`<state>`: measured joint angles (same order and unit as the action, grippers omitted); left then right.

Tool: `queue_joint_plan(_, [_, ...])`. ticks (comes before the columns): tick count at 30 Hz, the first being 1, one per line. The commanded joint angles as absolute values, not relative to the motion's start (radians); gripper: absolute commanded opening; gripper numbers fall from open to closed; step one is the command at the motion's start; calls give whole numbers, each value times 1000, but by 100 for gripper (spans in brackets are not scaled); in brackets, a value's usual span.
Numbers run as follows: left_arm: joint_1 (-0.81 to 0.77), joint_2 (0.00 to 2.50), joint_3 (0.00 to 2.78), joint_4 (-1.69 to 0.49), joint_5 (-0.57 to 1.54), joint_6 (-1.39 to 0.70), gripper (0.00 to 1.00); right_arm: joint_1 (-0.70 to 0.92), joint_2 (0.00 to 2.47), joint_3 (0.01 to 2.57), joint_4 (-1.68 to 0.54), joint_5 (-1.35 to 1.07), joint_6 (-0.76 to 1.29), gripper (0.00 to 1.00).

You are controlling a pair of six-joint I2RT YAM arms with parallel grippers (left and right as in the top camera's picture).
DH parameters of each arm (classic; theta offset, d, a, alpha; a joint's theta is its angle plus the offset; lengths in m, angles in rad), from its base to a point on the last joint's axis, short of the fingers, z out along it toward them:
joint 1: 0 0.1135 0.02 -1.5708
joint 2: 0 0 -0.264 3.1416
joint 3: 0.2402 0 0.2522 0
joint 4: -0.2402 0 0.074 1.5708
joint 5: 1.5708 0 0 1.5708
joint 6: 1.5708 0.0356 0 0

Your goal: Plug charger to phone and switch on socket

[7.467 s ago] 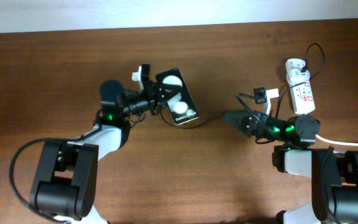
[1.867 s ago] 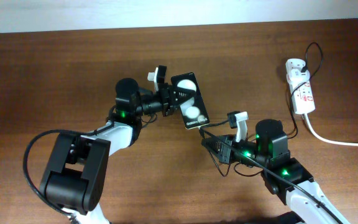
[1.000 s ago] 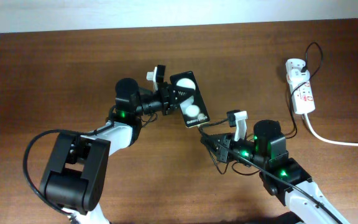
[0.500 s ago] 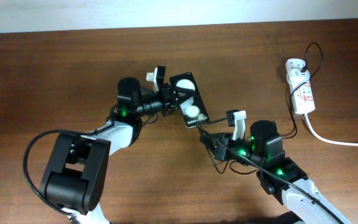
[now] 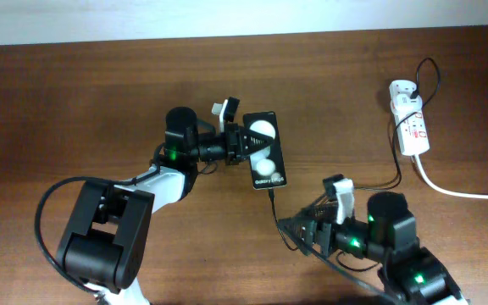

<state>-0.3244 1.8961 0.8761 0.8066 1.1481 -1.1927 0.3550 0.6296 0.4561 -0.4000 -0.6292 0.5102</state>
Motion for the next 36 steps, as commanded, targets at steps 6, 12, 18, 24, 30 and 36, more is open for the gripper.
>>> queue_joint_plan(6, [-324,1887,878,345,881,-878,0,352,559,460,-550,-402,474,99])
queue_joint_plan(12, [-325,1887,878,165,638,-731,0,352,559,460,-566,-383,474,100])
queue_joint_plan(18, [-325,1887,878,5,465,-728,17,352,559,460,-573,-383,475,100])
queue_joint_plan(24, [-324,1887,878,-51,463,-728,99,352,559,460,-574,-384,475,100])
queue_joint_plan(30, [-324,1887,904,-242,327,-727,99,352,559,460,-592,-384,475,100])
queue_joint_plan(36, [-324,1887,1147,-592,204,-667,99,352,559,460,-592,-379,474,100])
